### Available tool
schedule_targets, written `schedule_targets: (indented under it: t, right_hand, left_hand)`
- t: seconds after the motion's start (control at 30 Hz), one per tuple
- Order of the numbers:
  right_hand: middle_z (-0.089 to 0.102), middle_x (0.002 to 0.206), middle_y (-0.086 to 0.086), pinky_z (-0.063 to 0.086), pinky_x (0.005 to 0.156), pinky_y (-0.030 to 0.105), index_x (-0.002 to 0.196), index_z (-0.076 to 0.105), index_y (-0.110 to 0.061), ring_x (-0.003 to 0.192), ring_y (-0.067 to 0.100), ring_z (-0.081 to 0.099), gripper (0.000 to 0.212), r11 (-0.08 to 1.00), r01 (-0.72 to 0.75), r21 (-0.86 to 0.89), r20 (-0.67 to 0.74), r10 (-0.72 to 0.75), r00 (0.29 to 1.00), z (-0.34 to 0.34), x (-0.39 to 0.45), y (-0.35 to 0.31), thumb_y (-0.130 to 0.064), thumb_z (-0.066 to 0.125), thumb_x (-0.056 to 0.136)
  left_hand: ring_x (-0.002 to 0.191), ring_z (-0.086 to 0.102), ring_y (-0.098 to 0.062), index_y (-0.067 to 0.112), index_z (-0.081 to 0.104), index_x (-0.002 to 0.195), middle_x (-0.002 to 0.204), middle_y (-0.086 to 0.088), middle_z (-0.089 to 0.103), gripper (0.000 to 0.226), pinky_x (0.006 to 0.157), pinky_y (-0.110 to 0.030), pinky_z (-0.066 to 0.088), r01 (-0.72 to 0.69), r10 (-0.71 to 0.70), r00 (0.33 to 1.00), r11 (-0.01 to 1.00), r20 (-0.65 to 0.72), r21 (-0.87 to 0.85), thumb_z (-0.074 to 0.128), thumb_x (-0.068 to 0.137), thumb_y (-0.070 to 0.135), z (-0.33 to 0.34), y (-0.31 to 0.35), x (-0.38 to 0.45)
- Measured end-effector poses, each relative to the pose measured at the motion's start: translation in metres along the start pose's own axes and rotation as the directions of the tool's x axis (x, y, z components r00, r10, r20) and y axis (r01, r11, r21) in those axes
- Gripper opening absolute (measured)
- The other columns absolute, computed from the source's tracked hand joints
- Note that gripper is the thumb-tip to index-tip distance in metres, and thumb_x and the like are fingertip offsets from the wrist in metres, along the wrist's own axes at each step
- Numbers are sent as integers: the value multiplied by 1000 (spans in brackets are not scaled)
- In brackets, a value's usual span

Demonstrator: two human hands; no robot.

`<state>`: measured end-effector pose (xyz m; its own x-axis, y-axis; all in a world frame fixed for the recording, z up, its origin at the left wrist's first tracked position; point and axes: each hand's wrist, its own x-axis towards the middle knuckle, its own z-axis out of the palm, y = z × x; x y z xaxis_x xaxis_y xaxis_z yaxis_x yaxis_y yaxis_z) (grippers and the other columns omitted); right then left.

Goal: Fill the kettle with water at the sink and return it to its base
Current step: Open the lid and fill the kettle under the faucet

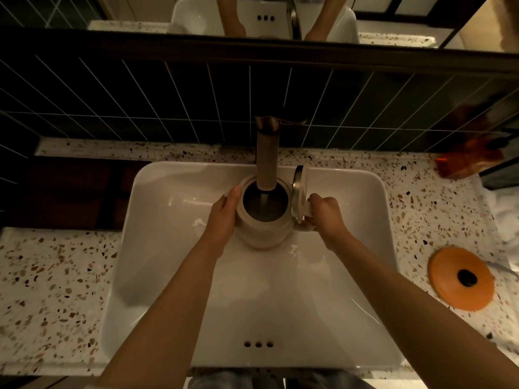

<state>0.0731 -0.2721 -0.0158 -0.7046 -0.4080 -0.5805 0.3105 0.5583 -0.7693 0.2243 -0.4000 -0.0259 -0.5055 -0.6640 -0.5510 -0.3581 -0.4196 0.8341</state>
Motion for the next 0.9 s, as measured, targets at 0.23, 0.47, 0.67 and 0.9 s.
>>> schedule_targets:
  t: [0.23, 0.47, 0.67, 0.9]
  right_hand:
    - [46, 60, 8, 41, 64, 34, 59, 44, -10, 61, 21, 46, 31, 999, 5, -43, -14, -6, 1000, 1, 7, 6, -16, 42, 90]
    - [46, 61, 9, 39, 67, 36, 60, 45, -10, 64, 24, 46, 30, 999, 8, -47, -23, -9, 1000, 2, 10, 7, -17, 43, 89]
    - [48, 65, 10, 40, 67, 37, 61, 46, -10, 65, 23, 48, 29, 998, 8, -61, -22, -9, 1000, 2, 11, 9, -20, 43, 88]
    - [45, 61, 9, 39, 66, 37, 60, 44, -10, 61, 22, 45, 29, 999, 6, -51, -30, -8, 1000, 2, 11, 9, -18, 43, 88]
  left_hand:
    - [93, 57, 6, 38, 61, 98, 100, 20, 65, 22, 94, -32, 44, -9, 9, 1000, 1000, 4, 1, 41, 98, 48, 1, 1, 0]
    - [93, 56, 8, 37, 59, 102, 101, 21, 64, 22, 96, -33, 44, -12, 12, 1000, 1000, -3, -5, 40, 98, 48, 2, 0, 1]
    - [92, 55, 7, 35, 58, 106, 99, 20, 64, 24, 96, -34, 44, -16, 16, 1000, 1000, -13, 10, 39, 99, 47, 2, 0, 0]
    - [95, 57, 5, 33, 61, 108, 102, 17, 67, 29, 97, -36, 45, -16, 16, 1000, 999, -5, 35, 39, 98, 50, 1, -1, 1]
